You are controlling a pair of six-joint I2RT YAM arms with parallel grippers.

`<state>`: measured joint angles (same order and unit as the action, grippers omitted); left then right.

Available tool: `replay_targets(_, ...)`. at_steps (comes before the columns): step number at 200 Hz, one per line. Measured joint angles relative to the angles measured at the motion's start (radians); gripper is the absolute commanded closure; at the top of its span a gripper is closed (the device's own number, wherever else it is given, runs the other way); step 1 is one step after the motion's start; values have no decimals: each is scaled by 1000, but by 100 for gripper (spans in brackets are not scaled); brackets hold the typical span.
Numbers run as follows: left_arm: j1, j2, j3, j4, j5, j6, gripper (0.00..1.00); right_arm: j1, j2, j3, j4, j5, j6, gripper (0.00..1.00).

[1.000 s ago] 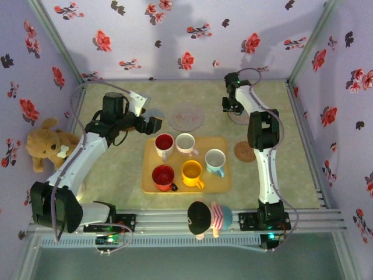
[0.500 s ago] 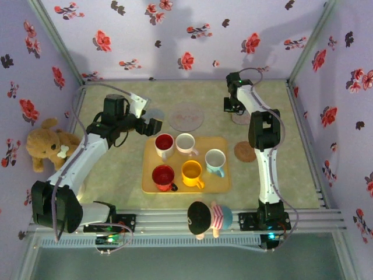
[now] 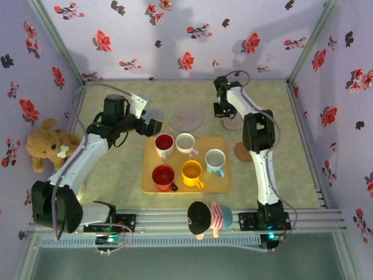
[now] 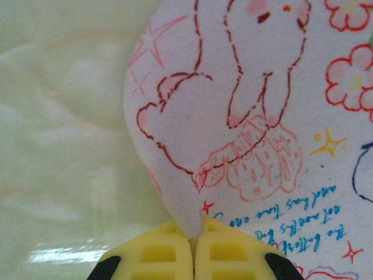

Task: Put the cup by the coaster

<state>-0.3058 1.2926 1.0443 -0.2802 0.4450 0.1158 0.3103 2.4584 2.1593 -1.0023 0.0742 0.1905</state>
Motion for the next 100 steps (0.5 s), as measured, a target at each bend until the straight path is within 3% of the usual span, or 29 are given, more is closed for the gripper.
replay_targets(100,0,0,-19,-1,0,27,0,33,-26,-46,1,-29,0,100)
